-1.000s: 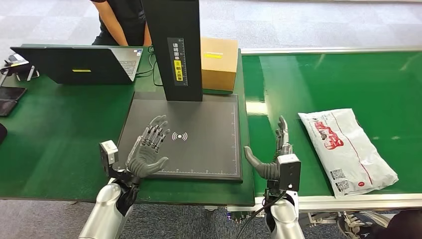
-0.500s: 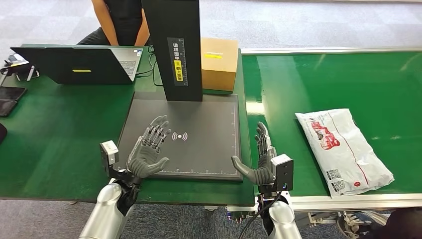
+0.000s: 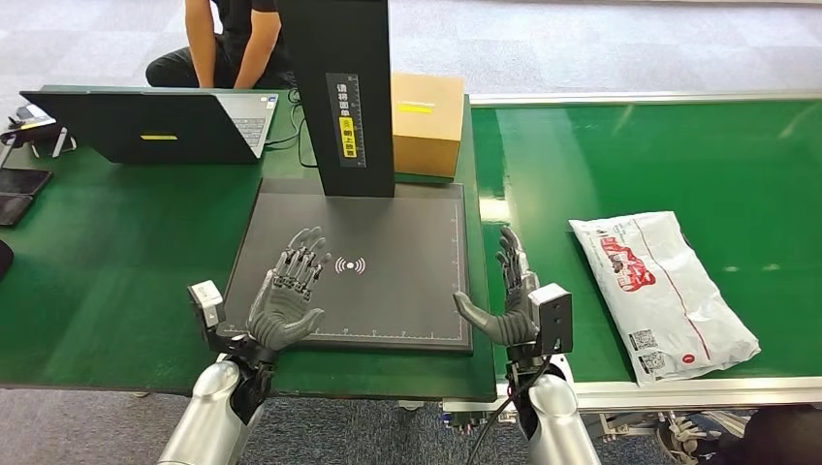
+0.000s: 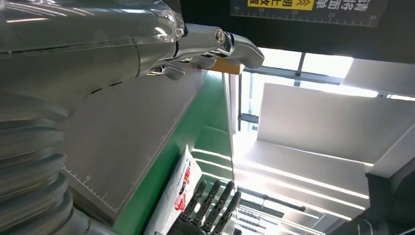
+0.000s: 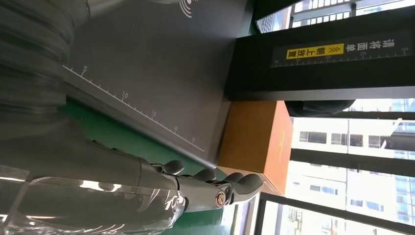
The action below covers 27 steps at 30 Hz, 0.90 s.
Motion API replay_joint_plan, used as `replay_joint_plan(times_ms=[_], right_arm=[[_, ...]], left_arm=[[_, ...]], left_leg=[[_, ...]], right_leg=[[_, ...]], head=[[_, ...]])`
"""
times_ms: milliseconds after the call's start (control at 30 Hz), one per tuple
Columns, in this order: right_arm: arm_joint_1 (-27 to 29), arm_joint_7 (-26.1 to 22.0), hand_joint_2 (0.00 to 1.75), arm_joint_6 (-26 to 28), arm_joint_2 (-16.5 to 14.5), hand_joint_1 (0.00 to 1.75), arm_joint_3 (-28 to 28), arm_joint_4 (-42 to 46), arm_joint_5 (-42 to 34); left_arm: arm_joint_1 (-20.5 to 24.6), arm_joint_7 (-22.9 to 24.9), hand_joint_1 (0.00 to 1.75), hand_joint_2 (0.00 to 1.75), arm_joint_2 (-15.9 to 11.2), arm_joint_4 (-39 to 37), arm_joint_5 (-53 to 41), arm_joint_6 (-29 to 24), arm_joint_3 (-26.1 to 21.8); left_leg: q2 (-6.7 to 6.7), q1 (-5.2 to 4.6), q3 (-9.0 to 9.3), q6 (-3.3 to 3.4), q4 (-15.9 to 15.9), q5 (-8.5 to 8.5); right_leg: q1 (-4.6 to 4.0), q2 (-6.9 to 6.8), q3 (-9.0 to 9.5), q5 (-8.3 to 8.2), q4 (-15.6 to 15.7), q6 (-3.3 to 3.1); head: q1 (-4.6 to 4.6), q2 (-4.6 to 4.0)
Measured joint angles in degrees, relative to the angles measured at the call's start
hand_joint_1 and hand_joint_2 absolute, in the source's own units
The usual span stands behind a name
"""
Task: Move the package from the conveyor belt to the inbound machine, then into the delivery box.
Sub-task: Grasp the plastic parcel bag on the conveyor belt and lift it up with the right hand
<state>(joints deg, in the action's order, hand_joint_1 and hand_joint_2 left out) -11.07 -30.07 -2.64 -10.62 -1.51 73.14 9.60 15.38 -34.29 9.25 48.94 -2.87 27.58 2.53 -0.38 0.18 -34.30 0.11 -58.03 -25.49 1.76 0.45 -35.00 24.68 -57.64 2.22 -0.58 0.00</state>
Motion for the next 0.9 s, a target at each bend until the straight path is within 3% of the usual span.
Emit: replay_joint_plan(times_ms=[233,633,800,900], right_arm=[[0.23,1.99,1.75,4.11,1.04,0.0,2.55,1.34,2.66],[1.13,6.35,1.75,13.69,3.65,0.0,10.11,7.67,17.84],[0.44,10.87,1.75,17.25,5.83,0.0,14.32,7.53,25.8],[-0.48,14.73,1.75,16.13,7.29,0.0,16.97,5.67,28.97]], left_arm=[[-1.74,1.49,0.0,1.75,0.05,2.03,-0.52,-3.26,-0.02],[-4.32,2.4,0.0,1.75,0.24,6.57,-3.97,-7.66,-0.04],[-5.28,2.4,0.0,1.75,0.24,8.03,-4.03,-7.73,-0.66],[-5.7,2.35,0.0,1.75,0.23,8.46,-4.32,-7.75,-1.44]], left_leg=[[0.0,0.0,0.0,0.0,-0.01,0.0],[0.0,-0.01,0.0,0.0,-0.01,0.0],[0.0,-0.02,0.0,0.01,-0.01,0.0],[-0.01,-0.02,0.0,0.01,-0.01,0.0]], right_leg=[[0.0,0.0,-0.01,0.0,0.0,0.0],[0.01,0.0,0.0,-0.02,0.01,0.02],[0.02,0.0,0.01,-0.02,0.01,0.03],[0.02,-0.01,0.02,-0.02,0.01,0.03]], head=[[0.0,0.0],[0.0,0.0],[-0.01,0.0],[0.0,0.0]])
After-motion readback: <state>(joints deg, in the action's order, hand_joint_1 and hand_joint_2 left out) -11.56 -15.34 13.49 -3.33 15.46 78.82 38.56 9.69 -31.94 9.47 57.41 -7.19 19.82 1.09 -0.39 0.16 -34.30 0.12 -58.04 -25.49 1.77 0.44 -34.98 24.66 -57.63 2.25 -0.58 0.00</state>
